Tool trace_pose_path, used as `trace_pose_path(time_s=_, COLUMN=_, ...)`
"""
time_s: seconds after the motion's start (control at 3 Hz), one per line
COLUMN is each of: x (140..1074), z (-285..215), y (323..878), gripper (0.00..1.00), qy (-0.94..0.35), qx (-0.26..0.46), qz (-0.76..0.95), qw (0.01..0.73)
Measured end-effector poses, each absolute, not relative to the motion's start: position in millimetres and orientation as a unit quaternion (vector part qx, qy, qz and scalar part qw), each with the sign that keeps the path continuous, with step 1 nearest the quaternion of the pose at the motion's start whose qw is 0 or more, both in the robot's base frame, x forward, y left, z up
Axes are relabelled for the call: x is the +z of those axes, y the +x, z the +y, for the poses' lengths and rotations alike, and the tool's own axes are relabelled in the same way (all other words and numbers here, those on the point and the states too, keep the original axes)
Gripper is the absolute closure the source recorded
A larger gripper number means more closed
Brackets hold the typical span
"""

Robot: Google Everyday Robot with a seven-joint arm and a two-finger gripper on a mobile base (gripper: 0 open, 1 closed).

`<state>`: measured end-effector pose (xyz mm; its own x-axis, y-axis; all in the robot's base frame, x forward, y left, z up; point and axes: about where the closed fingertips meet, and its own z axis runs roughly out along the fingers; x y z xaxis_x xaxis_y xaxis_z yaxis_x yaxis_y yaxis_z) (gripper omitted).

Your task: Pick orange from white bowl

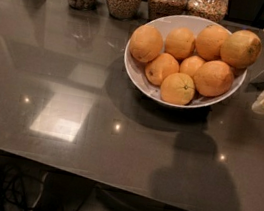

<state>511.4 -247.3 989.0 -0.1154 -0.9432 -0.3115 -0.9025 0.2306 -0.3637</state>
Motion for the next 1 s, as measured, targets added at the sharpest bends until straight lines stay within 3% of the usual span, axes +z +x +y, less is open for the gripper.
trace_pose_path(time_s=1.0, x=990, z=-256, y=597, gripper=0.0, qy=-0.641, qx=-0.012, qz=0.71, qw=0.29)
